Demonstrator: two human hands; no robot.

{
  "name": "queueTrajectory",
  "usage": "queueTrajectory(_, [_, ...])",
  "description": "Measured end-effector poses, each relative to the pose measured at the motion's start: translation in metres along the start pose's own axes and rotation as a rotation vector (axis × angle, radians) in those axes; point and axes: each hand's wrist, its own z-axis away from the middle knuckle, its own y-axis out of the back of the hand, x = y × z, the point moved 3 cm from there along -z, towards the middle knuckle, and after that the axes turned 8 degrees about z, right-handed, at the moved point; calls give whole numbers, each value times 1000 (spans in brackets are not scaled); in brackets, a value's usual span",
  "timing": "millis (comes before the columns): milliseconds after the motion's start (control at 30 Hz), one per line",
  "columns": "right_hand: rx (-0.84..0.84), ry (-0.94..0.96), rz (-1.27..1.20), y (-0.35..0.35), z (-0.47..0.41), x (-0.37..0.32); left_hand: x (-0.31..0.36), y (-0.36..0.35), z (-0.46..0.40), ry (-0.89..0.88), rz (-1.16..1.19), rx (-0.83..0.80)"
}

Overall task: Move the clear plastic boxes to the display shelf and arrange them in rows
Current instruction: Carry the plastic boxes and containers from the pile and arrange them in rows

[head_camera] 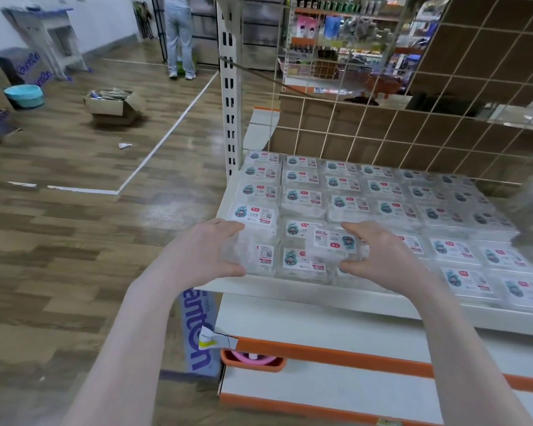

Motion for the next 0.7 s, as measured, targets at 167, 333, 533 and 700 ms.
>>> queueTrajectory(167, [-49, -70, 476, -5, 12, -22, -3, -1, 1, 1, 6, 4])
queueTrajectory(333, [-128, 36, 372, 5, 17, -30, -6, -2, 4, 3, 12, 2])
queueTrajectory(533, [-356, 277, 87, 21, -7, -18, -8, -3, 9, 10, 10, 1])
queueTrajectory(700, [-385, 260, 89, 17, -14, -14, -10, -2, 13, 13, 11, 15])
